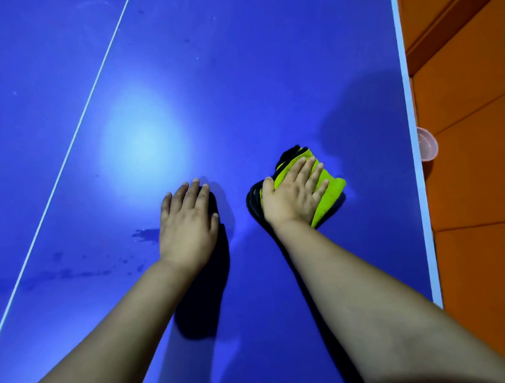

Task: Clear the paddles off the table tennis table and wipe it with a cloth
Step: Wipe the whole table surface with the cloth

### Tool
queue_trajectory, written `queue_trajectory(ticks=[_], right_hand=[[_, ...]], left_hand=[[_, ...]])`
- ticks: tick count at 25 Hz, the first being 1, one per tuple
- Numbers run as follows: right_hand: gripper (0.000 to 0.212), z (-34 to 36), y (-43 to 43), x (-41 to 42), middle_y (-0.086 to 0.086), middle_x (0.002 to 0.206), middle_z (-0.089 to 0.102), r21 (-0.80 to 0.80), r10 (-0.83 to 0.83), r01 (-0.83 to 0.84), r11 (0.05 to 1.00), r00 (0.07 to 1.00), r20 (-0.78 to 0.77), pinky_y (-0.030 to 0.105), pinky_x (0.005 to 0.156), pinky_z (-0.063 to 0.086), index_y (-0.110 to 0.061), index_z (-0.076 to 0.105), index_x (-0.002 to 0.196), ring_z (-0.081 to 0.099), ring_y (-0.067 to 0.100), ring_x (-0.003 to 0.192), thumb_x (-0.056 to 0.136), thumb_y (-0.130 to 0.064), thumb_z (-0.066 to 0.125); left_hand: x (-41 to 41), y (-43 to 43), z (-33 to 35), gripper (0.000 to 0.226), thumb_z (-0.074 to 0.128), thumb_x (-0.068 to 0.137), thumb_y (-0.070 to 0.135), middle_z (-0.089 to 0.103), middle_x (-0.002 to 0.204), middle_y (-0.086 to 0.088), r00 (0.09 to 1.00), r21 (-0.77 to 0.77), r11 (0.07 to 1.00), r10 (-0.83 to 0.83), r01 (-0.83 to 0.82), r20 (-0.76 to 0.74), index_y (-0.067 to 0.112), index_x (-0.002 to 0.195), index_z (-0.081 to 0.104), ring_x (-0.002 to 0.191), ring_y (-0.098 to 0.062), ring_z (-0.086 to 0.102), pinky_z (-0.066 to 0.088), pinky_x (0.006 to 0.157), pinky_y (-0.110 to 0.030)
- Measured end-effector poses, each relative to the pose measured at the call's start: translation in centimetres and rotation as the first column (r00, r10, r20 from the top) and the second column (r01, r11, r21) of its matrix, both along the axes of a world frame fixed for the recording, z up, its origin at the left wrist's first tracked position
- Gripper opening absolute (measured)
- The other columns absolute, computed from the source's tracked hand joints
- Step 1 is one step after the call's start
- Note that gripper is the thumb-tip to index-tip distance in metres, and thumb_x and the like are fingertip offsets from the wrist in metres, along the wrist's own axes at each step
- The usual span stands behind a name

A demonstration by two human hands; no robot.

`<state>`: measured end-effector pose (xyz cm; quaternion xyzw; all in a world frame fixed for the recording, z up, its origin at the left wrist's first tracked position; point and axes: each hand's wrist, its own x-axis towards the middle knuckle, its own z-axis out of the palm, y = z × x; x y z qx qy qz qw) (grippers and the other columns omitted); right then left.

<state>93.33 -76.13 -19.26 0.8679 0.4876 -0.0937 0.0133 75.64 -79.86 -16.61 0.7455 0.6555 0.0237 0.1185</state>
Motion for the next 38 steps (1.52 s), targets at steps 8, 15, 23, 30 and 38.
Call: queue_trajectory(ticks=[8, 15, 23, 30, 38], right_hand=[[0.079, -0.3, 13.8, 4.3, 0.008, 0.161, 0.001, 0.031, 0.238, -0.24, 0.97, 0.97, 0.055, 0.046, 0.119, -0.005, -0.009, 0.008, 0.153, -0.005, 0.024, 0.148, 0.089, -0.045, 0.037], [0.072, 0.3, 14.0, 5.6, 0.002, 0.162, 0.0, -0.002, 0.546, -0.546, 0.838, 0.837, 0.028, 0.041, 0.119, -0.005, -0.016, 0.009, 0.154, -0.005, 0.019, 0.148, 0.09, -0.03, 0.039], [0.085, 0.8, 1.4, 1.1, 0.003, 0.161, 0.008, -0.064, 0.805, -0.803, 0.593, 0.593, 0.02, 0.044, 0.12, -0.002, -0.016, 0.015, 0.153, 0.002, 0.022, 0.149, 0.071, -0.041, 0.017], [0.081, 0.7, -14.1, -4.8, 0.007, 0.158, 0.023, -0.008, 0.824, -0.824, 0.566, 0.566, 0.006, 0.049, 0.118, 0.009, -0.012, 0.029, 0.149, 0.014, 0.028, 0.147, 0.072, -0.037, 0.036], [0.079, 0.8, -28.3, -12.3, 0.01, 0.155, 0.03, -0.016, 0.675, -0.675, 0.738, 0.737, 0.035, 0.054, 0.112, 0.017, -0.008, 0.037, 0.146, 0.018, 0.03, 0.145, 0.074, -0.041, 0.04]], left_hand=[[0.3, 3.5, -2.1, 0.054, 0.029, 0.081, 0.017, 0.055, 0.131, -0.014, 0.999, 0.055, 0.998, -0.017, 0.02, -0.046, 0.001, 0.125, 0.056, 0.119, -0.032, 0.052, 0.017, 0.108, -0.04], [0.0, 3.6, -1.0, 0.057, 0.027, 0.084, 0.016, 0.039, 0.146, -0.006, 0.989, -0.037, 0.997, -0.071, 0.067, -0.133, 0.008, 0.139, 0.042, 0.134, -0.026, 0.035, 0.01, 0.113, -0.042], [-3.5, -0.8, -0.4, 0.044, 0.038, 0.081, 0.015, 0.057, 0.129, -0.011, 0.997, 0.125, 0.992, 0.032, -0.023, -0.066, 0.006, 0.119, 0.06, 0.126, -0.035, 0.042, 0.019, 0.102, -0.041], [-9.5, -10.8, -0.4, 0.034, 0.041, 0.088, 0.025, 0.062, 0.12, -0.007, 0.998, 0.12, 0.991, 0.057, -0.059, 0.027, 0.01, 0.107, 0.064, 0.12, -0.032, 0.047, 0.021, 0.097, -0.038], [-16.6, -17.8, 0.5, 0.043, 0.035, 0.083, 0.026, 0.061, 0.123, -0.007, 0.997, 0.049, 0.998, 0.027, -0.03, 0.071, 0.008, 0.11, 0.064, 0.119, -0.033, 0.046, 0.029, 0.095, -0.044]])
